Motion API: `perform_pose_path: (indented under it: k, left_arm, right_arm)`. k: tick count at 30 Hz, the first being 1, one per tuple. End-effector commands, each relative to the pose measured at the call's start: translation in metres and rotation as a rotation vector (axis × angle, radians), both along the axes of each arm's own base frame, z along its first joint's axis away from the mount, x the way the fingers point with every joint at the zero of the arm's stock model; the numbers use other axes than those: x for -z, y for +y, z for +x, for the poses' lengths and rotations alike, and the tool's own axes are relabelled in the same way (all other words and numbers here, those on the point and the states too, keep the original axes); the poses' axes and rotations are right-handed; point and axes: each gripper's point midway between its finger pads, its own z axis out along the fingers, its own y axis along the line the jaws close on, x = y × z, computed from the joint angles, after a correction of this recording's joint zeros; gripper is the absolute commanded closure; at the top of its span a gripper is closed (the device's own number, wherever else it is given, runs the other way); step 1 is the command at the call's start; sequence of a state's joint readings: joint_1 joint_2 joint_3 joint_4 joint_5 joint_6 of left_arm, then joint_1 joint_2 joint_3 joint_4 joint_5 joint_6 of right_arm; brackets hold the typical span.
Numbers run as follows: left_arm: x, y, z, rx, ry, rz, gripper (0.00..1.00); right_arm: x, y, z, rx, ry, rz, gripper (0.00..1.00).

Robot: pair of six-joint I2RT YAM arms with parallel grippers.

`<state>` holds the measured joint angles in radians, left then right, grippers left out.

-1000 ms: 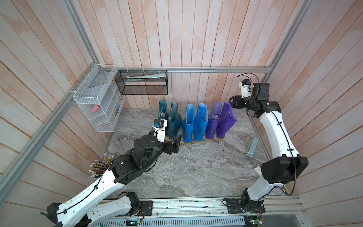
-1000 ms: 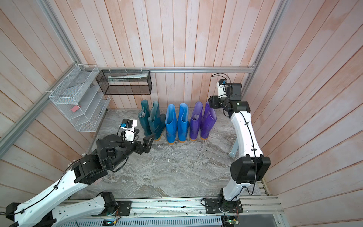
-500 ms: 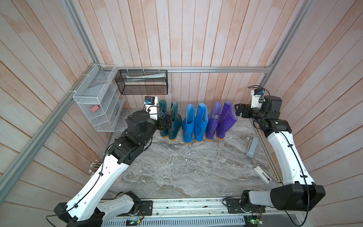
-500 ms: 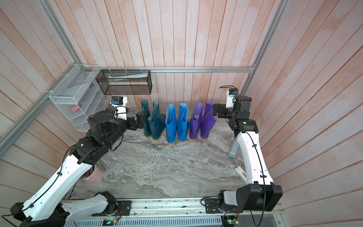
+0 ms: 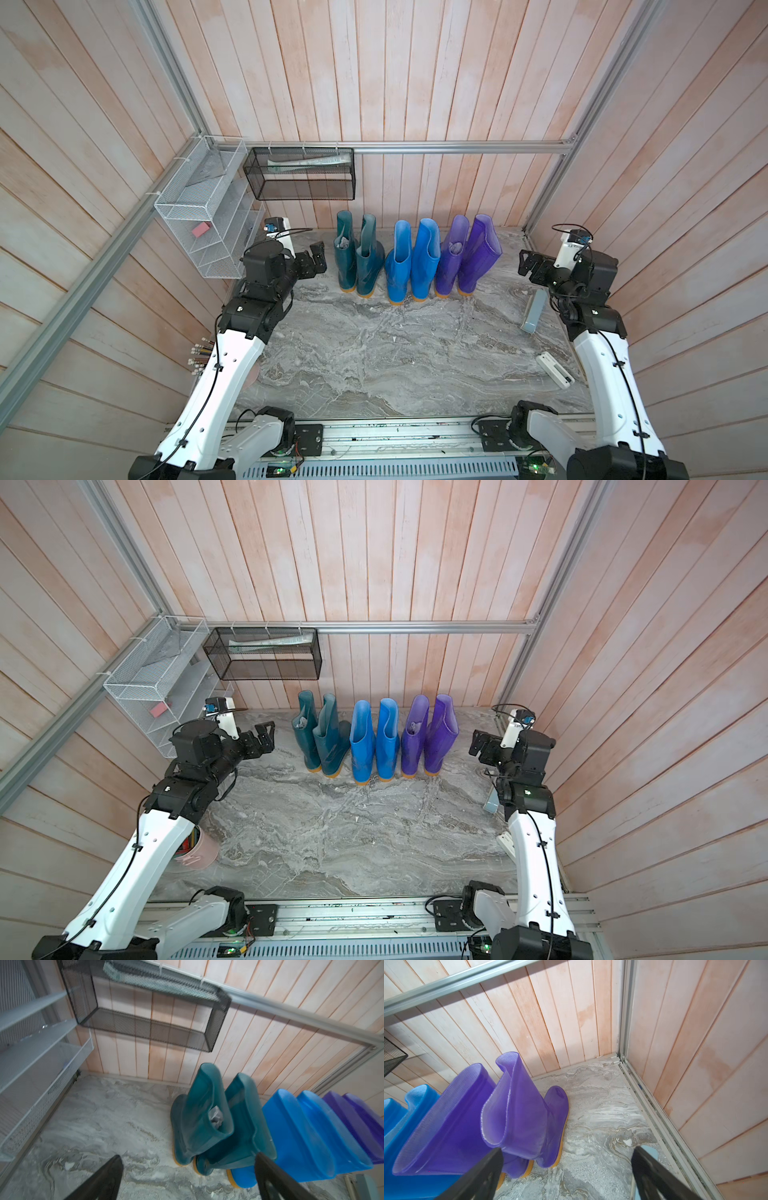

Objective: Match and arrange rain boots in pairs
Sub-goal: Reset both arms

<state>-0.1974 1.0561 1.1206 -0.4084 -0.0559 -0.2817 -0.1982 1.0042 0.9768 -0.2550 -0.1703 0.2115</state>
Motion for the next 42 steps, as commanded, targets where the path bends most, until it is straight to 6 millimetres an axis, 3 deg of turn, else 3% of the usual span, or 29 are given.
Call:
perform_pose_path:
  k: [1,5,13,23,29,42]
  left_arm:
    - [0.021,0.009,0.002,-0.042,0.010,-0.048,0.00]
    - [0.060,0.021,0.005,-0.096,0.069,-0.052,0.00]
    - [0.100,0.036,0.007,-0.153,0.044,-0.028,0.00]
    - [0.135,0.060,0.001,-0.228,-0.095,0.124,0.00]
    - [0.149,0.075,-0.012,-0.285,-0.177,0.176,0.00]
    - [0.179,0.084,-0.008,-0.222,-0.226,0.149,0.00]
  right_arm:
    - [0.014,-0.010,-0.001,0.050,-0.007,0.012,0.02]
    - [0.036,-0.016,-0.002,0.093,0.018,0.016,0.02]
    - [0.067,-0.029,-0.006,0.171,-0.019,0.005,0.02]
    - [0.087,-0.029,-0.019,0.199,-0.167,-0.073,0.02]
    - [0.111,-0.024,-0.009,0.163,-0.132,-0.094,0.02]
    - [0.136,-0.013,0.000,0.110,-0.182,-0.098,0.02]
